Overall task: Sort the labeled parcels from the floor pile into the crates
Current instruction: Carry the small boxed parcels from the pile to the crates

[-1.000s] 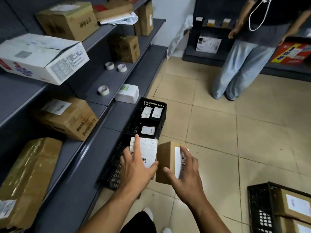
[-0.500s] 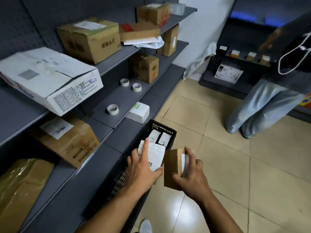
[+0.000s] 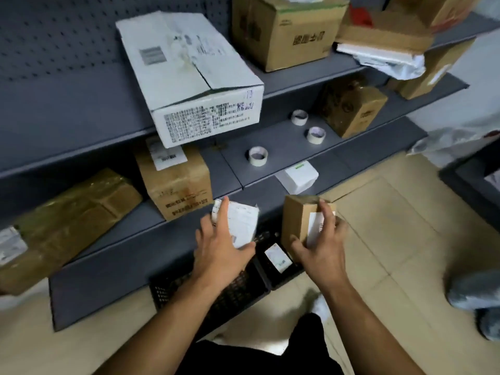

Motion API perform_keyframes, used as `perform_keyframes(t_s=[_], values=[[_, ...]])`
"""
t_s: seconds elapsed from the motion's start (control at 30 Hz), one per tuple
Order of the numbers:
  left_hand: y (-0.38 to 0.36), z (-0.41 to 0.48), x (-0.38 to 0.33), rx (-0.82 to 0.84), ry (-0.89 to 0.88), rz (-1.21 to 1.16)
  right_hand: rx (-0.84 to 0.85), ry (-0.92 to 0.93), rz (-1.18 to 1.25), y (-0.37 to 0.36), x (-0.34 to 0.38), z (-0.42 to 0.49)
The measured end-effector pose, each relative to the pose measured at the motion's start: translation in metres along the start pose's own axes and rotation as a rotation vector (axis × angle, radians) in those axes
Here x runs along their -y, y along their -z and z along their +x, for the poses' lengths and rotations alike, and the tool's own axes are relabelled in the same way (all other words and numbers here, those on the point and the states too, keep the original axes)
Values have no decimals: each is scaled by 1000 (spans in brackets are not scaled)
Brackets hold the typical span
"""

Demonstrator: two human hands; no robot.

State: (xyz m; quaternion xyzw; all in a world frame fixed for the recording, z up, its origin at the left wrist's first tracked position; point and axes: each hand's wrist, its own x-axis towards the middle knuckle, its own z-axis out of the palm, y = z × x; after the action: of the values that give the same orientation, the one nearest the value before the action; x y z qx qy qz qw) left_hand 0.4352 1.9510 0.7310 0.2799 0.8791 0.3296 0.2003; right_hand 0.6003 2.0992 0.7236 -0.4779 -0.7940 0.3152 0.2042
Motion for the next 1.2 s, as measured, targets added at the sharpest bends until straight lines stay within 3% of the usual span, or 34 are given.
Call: perform_keyframes(t_s=[0.17,0.43,0.53,0.77,0.97,1.2], values=[[-43,26,-4,-124,160,-30,201,87,0,-16,-59,85],[-181,86,-20,-83,434,-19,369,31,-69,-76,-208,192],[-231,122,22,-87,445,-15,462,37,-47,-139,-284,209],[-352,177,148,-27,462,143,806,47,-265,-325,-430,179],[-420,176,222,24,387,80,882,-12,-289,-436,-499,149],[-456,162,272,70,406,24,896,41,-464,-488,-532,133]])
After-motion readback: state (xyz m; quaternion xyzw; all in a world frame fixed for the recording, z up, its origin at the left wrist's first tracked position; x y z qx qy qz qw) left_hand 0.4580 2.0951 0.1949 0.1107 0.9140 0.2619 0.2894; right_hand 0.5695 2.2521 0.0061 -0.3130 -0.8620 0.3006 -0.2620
